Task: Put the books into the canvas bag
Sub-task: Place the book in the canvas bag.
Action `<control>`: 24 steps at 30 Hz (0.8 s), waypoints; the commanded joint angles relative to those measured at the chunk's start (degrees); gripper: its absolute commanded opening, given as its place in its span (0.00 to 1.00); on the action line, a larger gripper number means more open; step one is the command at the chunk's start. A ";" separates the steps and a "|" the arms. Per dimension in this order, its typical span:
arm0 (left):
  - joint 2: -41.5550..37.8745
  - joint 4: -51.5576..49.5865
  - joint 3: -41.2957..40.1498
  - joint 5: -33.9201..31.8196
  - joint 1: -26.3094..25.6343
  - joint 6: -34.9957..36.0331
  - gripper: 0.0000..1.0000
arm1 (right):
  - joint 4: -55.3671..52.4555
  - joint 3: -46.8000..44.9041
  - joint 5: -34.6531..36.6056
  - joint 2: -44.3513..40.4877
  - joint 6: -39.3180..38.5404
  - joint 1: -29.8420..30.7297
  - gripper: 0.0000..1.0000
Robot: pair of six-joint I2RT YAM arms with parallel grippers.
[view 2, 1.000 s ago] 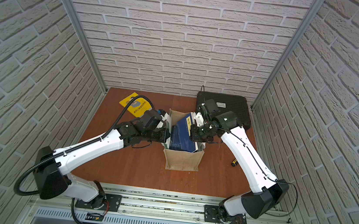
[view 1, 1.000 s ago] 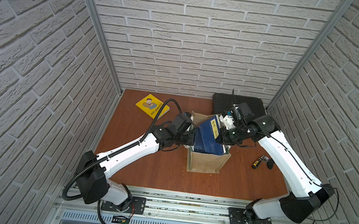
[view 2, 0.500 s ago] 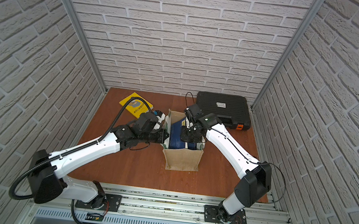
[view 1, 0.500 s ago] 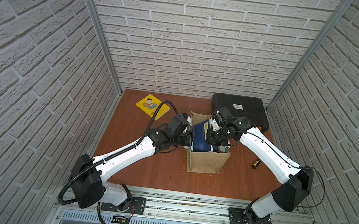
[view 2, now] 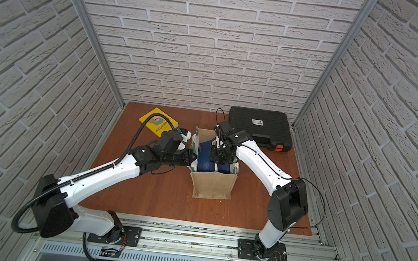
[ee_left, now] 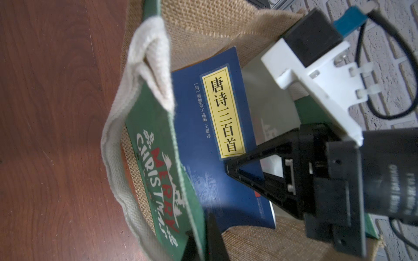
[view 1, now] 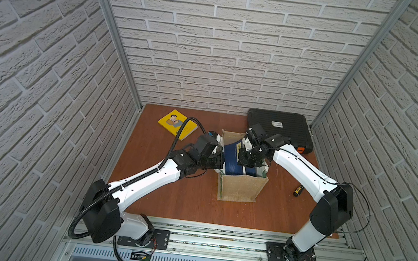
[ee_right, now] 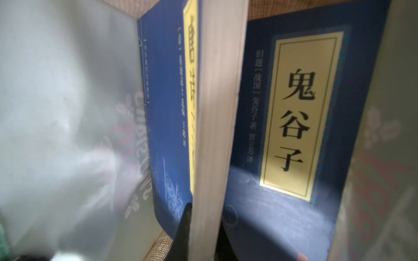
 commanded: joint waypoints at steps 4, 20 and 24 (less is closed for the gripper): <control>-3.66 0.91 1.78 -2.84 1.77 3.22 0.18 | -4.89 2.69 7.89 -1.61 -2.23 -2.23 0.40; -4.29 -11.74 10.95 3.29 24.07 12.54 0.46 | -3.58 10.81 12.28 -11.63 -3.57 2.89 0.52; 1.00 -12.07 14.07 7.62 32.58 14.15 0.52 | -1.33 14.24 15.25 -7.70 -4.66 8.42 0.51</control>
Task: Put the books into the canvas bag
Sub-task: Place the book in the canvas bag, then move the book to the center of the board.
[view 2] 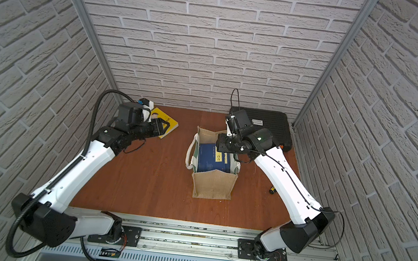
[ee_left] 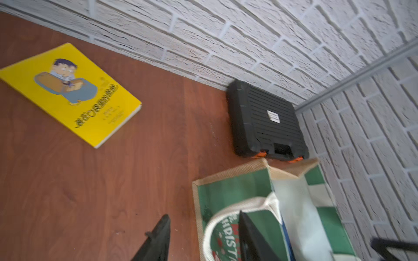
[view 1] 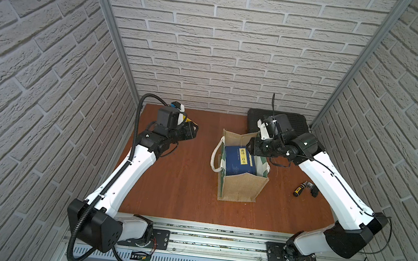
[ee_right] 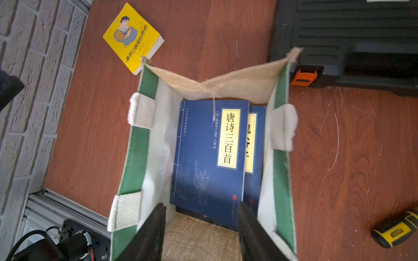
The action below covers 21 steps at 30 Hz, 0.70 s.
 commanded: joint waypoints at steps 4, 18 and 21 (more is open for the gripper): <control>9.66 -1.47 5.18 3.95 10.62 6.36 0.57 | 6.44 6.12 4.37 8.00 -3.51 8.30 0.50; 46.05 -8.33 37.83 10.76 26.17 17.35 0.63 | 1.74 37.75 1.54 41.52 -13.17 16.21 0.50; 56.68 -13.80 51.04 11.55 27.08 20.65 0.64 | 5.39 38.71 -0.21 45.00 -12.64 16.21 0.50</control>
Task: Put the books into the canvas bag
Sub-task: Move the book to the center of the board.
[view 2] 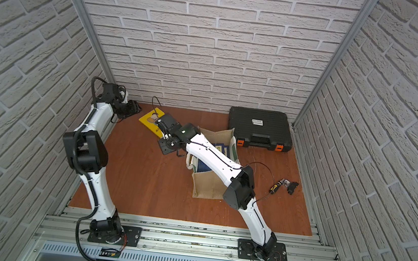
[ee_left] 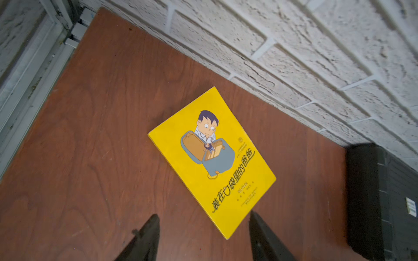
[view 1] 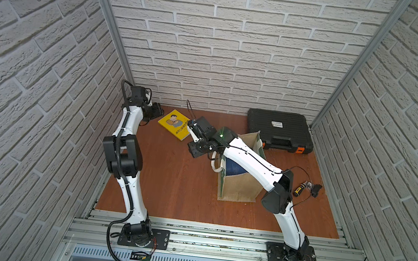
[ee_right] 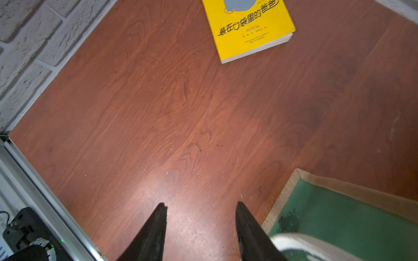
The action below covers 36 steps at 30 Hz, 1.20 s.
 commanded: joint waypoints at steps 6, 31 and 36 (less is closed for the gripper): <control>26.25 -10.94 34.52 2.65 1.42 7.51 0.66 | 6.18 2.48 -4.16 6.67 0.77 -0.23 0.51; 37.37 4.99 35.89 11.80 -3.22 0.35 0.63 | 6.42 -2.09 -6.21 10.32 4.62 -7.62 0.52; 30.20 3.55 25.92 6.25 -7.40 6.28 0.53 | 10.24 -2.12 -6.40 12.27 5.99 -10.86 0.52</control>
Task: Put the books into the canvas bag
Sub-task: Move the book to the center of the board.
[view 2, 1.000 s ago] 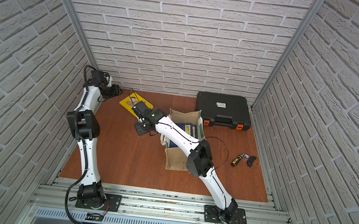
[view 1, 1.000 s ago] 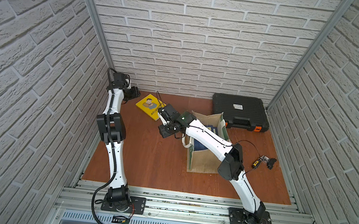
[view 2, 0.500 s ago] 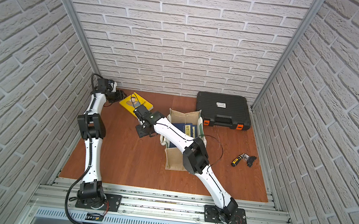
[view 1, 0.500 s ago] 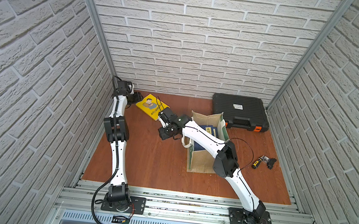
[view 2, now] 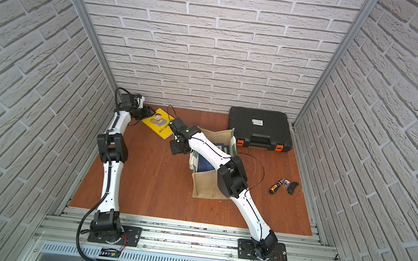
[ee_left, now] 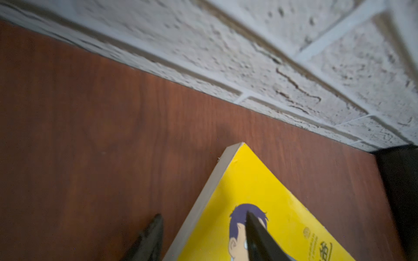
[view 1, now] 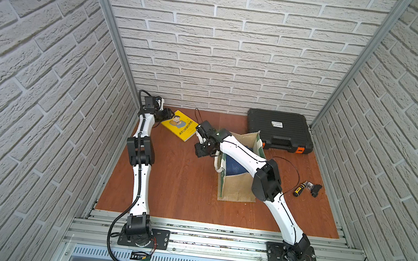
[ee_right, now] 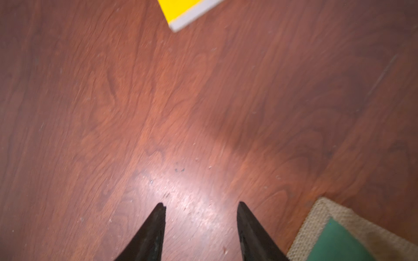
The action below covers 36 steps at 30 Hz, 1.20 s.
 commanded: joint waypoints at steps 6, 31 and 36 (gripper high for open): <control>-8.96 -7.80 -7.40 -7.88 -7.01 4.52 0.55 | 9.84 6.40 0.70 8.46 6.95 -4.26 0.55; -8.91 -10.16 -13.06 3.61 -5.61 -1.16 0.56 | 13.17 6.37 7.17 18.93 27.05 -4.70 0.63; -9.56 -10.19 -15.06 6.36 -6.11 -0.32 0.55 | 13.36 11.57 4.86 22.17 26.06 -4.34 0.52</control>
